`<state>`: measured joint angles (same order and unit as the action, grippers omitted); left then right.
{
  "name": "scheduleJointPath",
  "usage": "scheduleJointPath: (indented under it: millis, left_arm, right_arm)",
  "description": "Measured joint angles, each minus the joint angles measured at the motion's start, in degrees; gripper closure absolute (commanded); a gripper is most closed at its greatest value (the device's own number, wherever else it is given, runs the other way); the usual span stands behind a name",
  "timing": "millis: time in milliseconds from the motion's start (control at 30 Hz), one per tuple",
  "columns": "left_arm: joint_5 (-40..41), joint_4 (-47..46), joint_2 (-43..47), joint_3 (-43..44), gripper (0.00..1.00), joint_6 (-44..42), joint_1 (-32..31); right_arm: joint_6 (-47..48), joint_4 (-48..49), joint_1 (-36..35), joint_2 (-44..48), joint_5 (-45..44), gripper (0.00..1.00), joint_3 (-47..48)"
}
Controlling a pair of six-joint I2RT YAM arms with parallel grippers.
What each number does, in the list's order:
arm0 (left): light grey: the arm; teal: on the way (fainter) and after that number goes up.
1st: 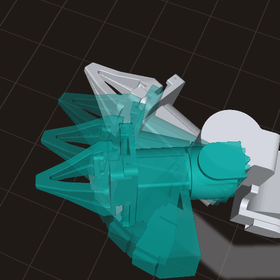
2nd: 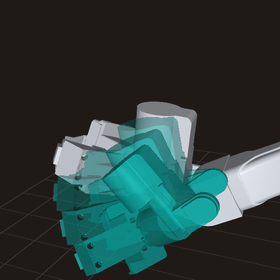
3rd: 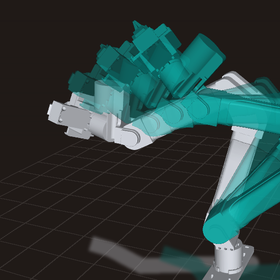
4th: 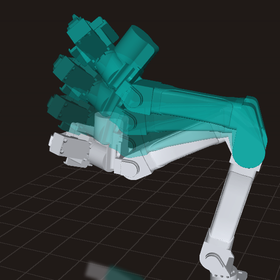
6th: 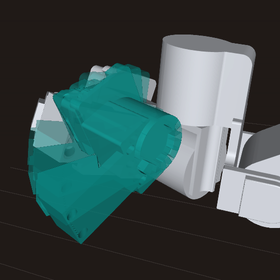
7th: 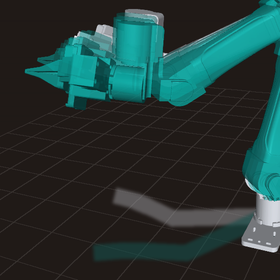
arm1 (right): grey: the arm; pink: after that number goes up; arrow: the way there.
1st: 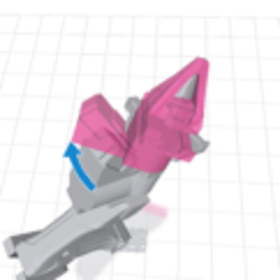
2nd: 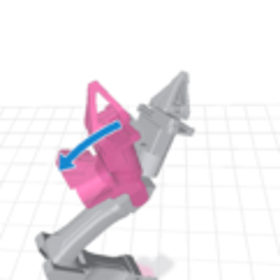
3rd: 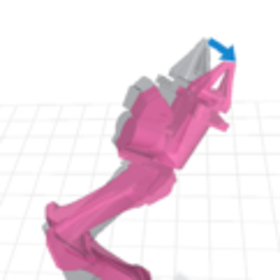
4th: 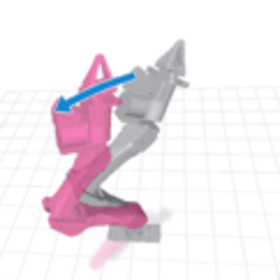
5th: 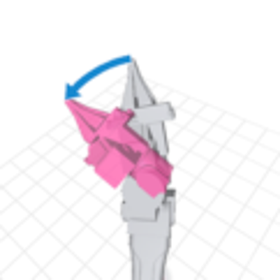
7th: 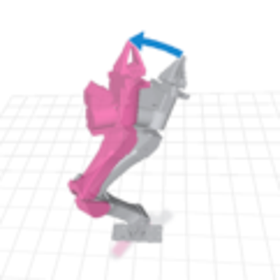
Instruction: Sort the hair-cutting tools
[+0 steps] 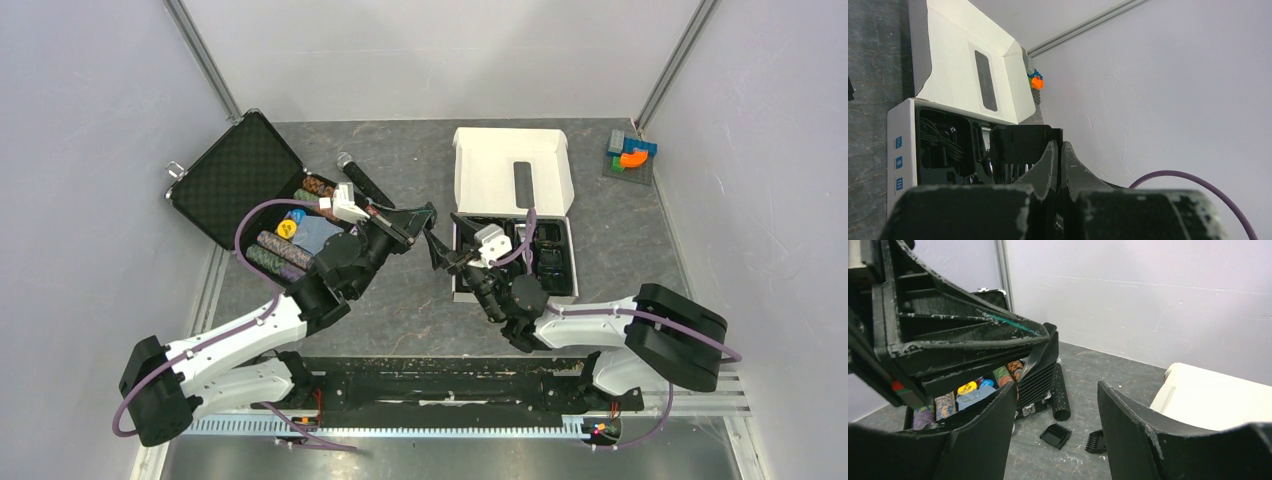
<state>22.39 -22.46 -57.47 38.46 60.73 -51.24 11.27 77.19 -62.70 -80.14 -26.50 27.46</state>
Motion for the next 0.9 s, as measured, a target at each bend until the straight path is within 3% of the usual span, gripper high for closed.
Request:
scheduleJointPath:
  millis: [333,433,500,600,767,900]
  left_arm:
    - [-0.07,-1.57,0.0,-0.5,0.98,0.31,-0.24]
    - [-0.07,-1.9,0.0,-0.7,0.98,0.76,-0.26]
    - [-0.07,-2.1,0.0,-0.79,0.98,0.85,-0.26]
    - [-0.24,-2.67,0.0,-1.07,0.82,1.16,-0.26]
    - [-0.81,-0.35,1.7,-1.38,0.53,1.4,-0.26]
    - [-1.46,8.52,5.22,-0.04,0.41,-0.02,0.2]
  right_arm:
    - [1.05,3.56,-0.2,-3.63,-3.17,0.54,2.64]
    - [1.07,4.13,-0.28,-4.17,-3.41,0.64,2.89]
    - [1.25,4.48,-0.48,-4.39,-3.43,0.76,2.89]
    - [2.05,4.96,-0.63,-4.59,-3.41,0.99,2.91]
    - [5.49,6.97,-0.35,-4.68,-4.44,1.0,2.14]
    - [11.13,7.69,-0.33,-4.68,-3.54,1.0,-1.75]
